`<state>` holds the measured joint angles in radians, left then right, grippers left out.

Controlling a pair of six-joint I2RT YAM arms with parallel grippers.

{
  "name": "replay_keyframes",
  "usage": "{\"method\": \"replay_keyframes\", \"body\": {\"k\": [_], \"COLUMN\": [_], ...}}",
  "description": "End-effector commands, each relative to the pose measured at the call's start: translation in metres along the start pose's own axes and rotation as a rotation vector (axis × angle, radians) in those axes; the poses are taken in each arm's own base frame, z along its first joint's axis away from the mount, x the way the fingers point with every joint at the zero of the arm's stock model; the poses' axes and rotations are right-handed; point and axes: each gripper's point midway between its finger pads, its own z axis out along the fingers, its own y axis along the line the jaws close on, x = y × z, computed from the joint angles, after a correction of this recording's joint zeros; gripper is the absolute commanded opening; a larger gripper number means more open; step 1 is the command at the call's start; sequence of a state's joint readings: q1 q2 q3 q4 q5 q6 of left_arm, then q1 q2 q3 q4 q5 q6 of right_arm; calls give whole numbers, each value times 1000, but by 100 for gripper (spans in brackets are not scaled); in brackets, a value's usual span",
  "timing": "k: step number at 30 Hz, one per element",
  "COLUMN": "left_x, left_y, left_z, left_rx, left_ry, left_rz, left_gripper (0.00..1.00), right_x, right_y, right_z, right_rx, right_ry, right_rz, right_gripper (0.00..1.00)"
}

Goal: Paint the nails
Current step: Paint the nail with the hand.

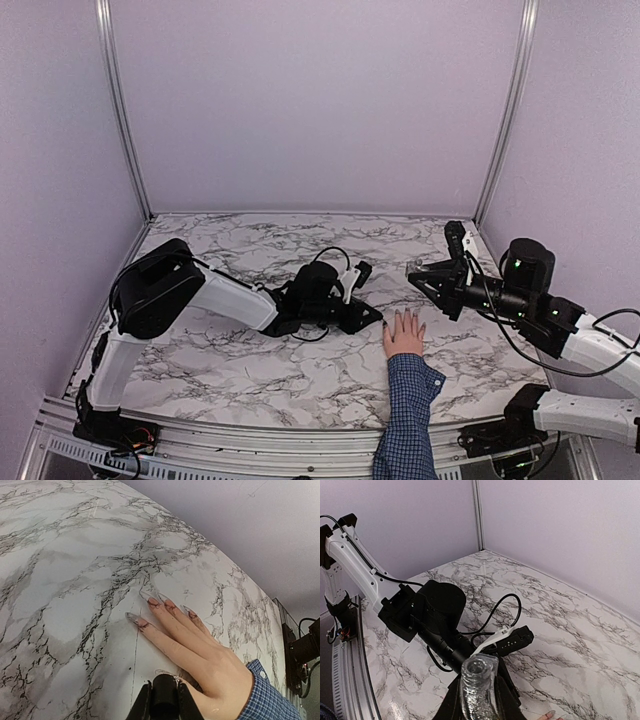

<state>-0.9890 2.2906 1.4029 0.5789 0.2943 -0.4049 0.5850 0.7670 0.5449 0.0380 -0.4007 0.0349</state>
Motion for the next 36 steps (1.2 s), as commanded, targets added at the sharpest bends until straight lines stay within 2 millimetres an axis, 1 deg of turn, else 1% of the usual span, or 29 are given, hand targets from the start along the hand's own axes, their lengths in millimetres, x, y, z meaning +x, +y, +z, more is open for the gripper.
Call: {"method": "replay_keyframes", "body": {"k": [1,17,23,27,33,36], "left_x": [-1,-2,-9,-21,-49,-58], "left_y": [8,14,17,14,0,-3], "left_z": [5,5,2,-4,-23,-31], "left_rx": [-13,-20,-27,-21,-17,-19], "left_ry": [-4,-7,-18,-38,-91,-110], "left_rz": [-7,-7,1,21,62,76], "left_gripper": [0,0,0,0,0,0], "right_x": [-11,-12,-12,-12,-16,-18], "right_y": [-2,-2,-3,-3,-3,-2], "right_z": [-4,-4,-4,-5,-6,-7], "right_rx": [15,16,19,20,25,24], "right_ry": [-43,-45,-45,-46,-62,-69], "right_rz": [-1,-2,-3,-3,-11,-12], "right_gripper": [0,0,0,0,0,0]}}
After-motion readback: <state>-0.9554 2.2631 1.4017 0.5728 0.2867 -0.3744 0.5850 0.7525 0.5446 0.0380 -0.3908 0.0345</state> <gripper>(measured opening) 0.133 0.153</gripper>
